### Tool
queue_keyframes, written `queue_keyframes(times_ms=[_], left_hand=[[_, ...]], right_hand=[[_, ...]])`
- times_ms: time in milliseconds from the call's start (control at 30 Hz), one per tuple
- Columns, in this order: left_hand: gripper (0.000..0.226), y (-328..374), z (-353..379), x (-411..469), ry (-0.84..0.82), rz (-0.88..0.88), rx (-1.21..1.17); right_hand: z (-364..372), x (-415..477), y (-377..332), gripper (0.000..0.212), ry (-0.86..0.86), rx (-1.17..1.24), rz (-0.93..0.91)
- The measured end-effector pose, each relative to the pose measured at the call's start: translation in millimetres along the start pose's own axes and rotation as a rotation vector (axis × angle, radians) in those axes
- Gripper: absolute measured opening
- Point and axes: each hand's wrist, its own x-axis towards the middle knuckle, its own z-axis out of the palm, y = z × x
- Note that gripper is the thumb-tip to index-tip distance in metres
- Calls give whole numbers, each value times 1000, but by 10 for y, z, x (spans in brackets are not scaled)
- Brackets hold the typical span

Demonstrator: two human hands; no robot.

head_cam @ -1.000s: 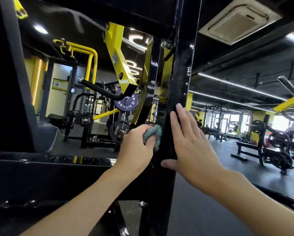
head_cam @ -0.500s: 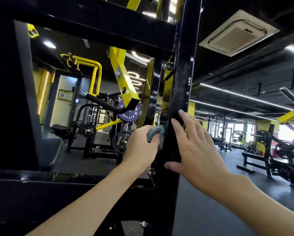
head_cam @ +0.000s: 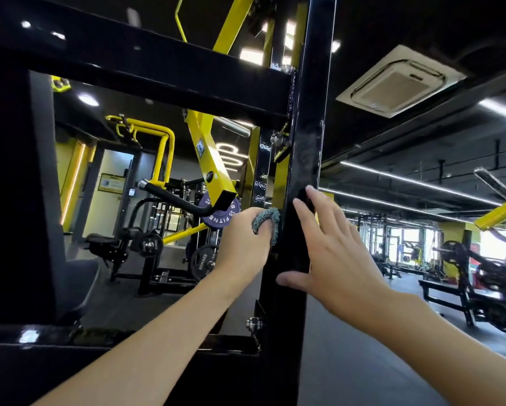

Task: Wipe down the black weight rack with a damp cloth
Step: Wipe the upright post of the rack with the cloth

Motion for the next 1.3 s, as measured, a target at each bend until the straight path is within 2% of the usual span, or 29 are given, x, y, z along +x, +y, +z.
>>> queue_keyframes(times_ms=[100,267,400,533,700,833,1000,1133,1200,1267,1300], left_hand=[[18,63,40,143,5,-56,57],[22,142,-25,12,8,74,-26],[21,190,49,337,44,-1,46],[22,236,17,272,32,108,-8],[23,341,95,596,98,3,11],[27,349,51,518,74,80,-62],[23,483,129,835,129,-44,-36],[21,379,122,765,66,5,-49],[17,288,134,784,60,-106,-3],[13,281,154,820,82,-206,-10],[13,315,148,811,102,-190,-12]], right_hand=[[24,73,31,119,-5,21,9],[43,60,40,119,1,41,13],[34,70,34,119,-6,45,5],[16,69,45,120,-4,36,4],[-2,81,31,118,-5,26,-3],[-30,81,44,116,-21,22,-13],[-33,81,29,116,-29,8,-9],[-49,94,44,116,-39,3,-6],[-56,98,18,116,-53,-15,-7],[-97,121,19,107,-33,-27,-10],[-131,149,39,98,-9,-10,-7]])
